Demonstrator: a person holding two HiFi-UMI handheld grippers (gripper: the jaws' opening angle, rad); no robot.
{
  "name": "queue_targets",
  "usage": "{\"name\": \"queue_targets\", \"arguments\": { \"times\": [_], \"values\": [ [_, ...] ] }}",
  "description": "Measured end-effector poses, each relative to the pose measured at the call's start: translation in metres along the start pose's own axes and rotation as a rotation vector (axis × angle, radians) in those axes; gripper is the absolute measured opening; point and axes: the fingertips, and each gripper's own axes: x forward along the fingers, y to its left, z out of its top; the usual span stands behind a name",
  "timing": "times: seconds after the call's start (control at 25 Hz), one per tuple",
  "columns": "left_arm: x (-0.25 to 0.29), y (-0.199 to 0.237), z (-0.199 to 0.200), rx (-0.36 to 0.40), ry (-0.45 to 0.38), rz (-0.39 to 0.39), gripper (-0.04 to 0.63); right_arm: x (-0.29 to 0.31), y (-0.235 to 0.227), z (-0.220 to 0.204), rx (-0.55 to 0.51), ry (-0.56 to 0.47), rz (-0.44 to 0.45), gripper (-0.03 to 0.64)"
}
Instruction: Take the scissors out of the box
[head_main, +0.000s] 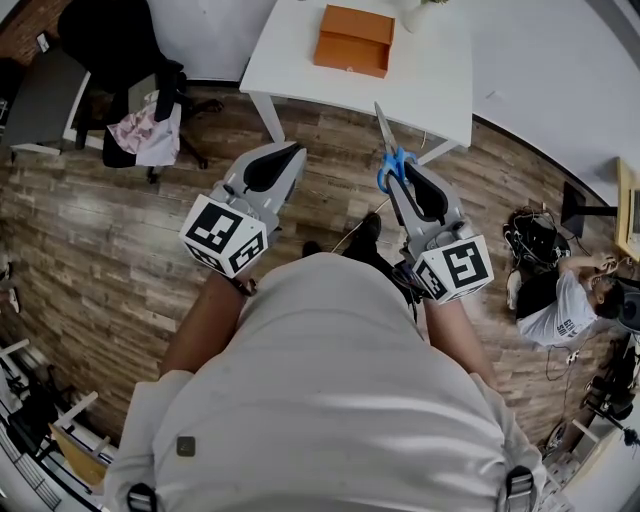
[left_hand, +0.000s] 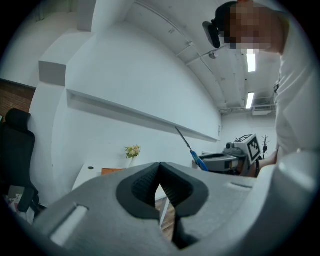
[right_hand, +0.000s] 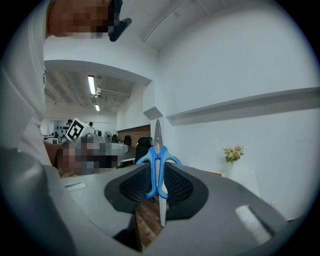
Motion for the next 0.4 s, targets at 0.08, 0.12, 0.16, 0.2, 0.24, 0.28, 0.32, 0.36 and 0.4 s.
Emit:
{"name": "queue_targets", "arguments": {
  "times": [0.08,0.12,0.16,0.2,0.24,0.28,0.32,0.36,0.4],
  "values": [
    [-0.002,0.000,0.000,-0.002,-0.002,-0.002,0.005,0.000,0.002,0.001,-0.002,0.000,-0.002,0.100],
    [-0.002,0.000,0.000,-0.002,-0.003,-0.004,0.005,0.000,0.002,0.002,-0.003,0.000,-0.003,0.100],
    [-0.003,0.001,0.000,-0.002,-0.004,-0.005,0.005,0.001,0.003,0.002,-0.004,0.000,-0.005,0.100],
    [-0.003,0.001,0.000,-0.001,-0.004,-0.006,0.005,0.001,0.004,0.002,-0.005,-0.001,-0.006,0.100],
    [-0.005,0.002,0.000,-0.002,-0.005,-0.007,0.005,0.002,0.005,0.002,-0.005,-0.002,-0.006,0.100],
    [-0.006,0.003,-0.001,-0.003,-0.006,-0.008,0.005,0.003,0.007,0.002,-0.004,-0.002,-0.007,0.100],
    [-0.007,0.004,-0.002,-0.004,-0.006,-0.009,0.005,0.004,0.008,0.001,-0.003,-0.001,-0.007,0.100],
    [-0.008,0.005,-0.003,-0.006,-0.006,-0.010,0.005,0.005,0.010,0.001,-0.002,-0.001,-0.008,0.100],
    [-0.009,0.005,-0.004,-0.007,-0.006,-0.011,0.005,0.005,0.012,0.000,-0.001,0.000,-0.009,0.100]
  ]
}}
